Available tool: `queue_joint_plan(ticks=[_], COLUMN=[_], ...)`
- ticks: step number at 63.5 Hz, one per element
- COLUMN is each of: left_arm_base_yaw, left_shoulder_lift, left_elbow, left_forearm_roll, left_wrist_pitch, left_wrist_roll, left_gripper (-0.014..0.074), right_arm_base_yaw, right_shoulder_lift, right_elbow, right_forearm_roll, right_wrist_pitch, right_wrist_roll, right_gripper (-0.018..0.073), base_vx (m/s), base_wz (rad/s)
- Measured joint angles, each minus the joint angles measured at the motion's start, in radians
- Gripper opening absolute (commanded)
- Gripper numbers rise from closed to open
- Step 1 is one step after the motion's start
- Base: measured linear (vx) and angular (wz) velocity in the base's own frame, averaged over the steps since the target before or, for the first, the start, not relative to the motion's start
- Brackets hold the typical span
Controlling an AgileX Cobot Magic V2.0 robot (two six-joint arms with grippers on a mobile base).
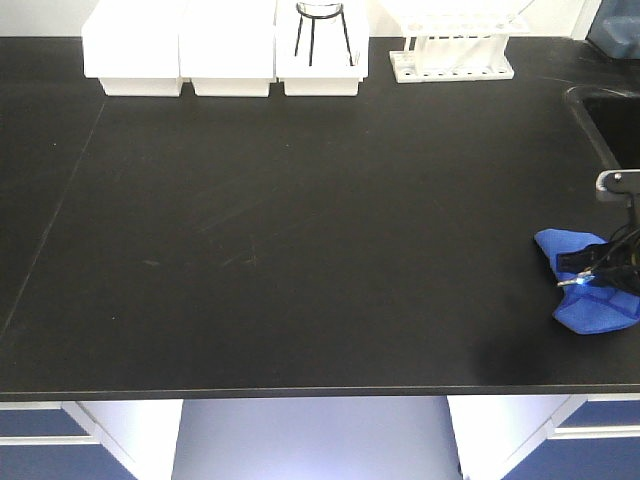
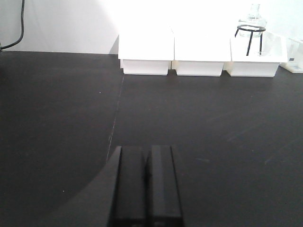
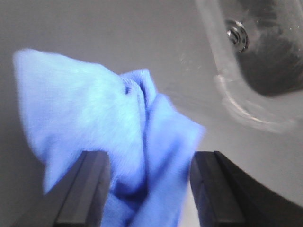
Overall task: Wipe right workspace with blue cloth
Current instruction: 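Grasp the blue cloth with the right gripper and lift it, then hold the cloth in the right gripper while the base turns away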
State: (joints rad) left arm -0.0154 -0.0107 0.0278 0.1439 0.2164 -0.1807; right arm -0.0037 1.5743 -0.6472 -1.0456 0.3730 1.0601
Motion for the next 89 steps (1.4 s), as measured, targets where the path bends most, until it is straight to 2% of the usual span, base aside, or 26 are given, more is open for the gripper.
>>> queue_joint_plan(ticks=[9, 14, 18, 29, 41, 60, 89], left_arm_base_yaw=[0.000, 0.000, 0.000, 0.000, 0.000, 0.000, 0.000], left_shoulder_lift=[0.000, 0.000, 0.000, 0.000, 0.000, 0.000, 0.000], left_elbow=[0.000, 0.000, 0.000, 0.000, 0.000, 0.000, 0.000], left_forearm_roll=[0.000, 0.000, 0.000, 0.000, 0.000, 0.000, 0.000], left_wrist_pitch=[0.000, 0.000, 0.000, 0.000, 0.000, 0.000, 0.000], left_wrist_roll=[0.000, 0.000, 0.000, 0.000, 0.000, 0.000, 0.000], left_gripper=[-0.0006, -0.0006, -0.0006, -0.0006, -0.0006, -0.0006, -0.0006], right_arm_base_yaw=[0.000, 0.000, 0.000, 0.000, 0.000, 0.000, 0.000], right_shoulder_lift=[0.072, 0.095, 0.101, 0.090, -0.035, -0.438, -1.015], right_elbow=[-0.002, -0.011, -0.012, -0.011, -0.007, 0.049, 0.378], right_forearm_roll=[-0.046, -0.055, -0.058, -0.060, -0.057, -0.058, -0.060], right_wrist_pitch=[-0.049, -0.075, -0.099, -0.138, -0.155, -0.232, -0.255], right_wrist_roll=[0.053, 0.061, 0.066, 0.066, 0.064, 0.047, 0.043], right_gripper=[0.0405, 0.0332, 0.0260, -0.0016, -0.0011, -0.0006, -0.0003], base_vx=[0.00, 0.00, 0.00, 0.00, 0.00, 0.00, 0.00], base_wz=[0.00, 0.00, 0.00, 0.00, 0.00, 0.00, 0.00])
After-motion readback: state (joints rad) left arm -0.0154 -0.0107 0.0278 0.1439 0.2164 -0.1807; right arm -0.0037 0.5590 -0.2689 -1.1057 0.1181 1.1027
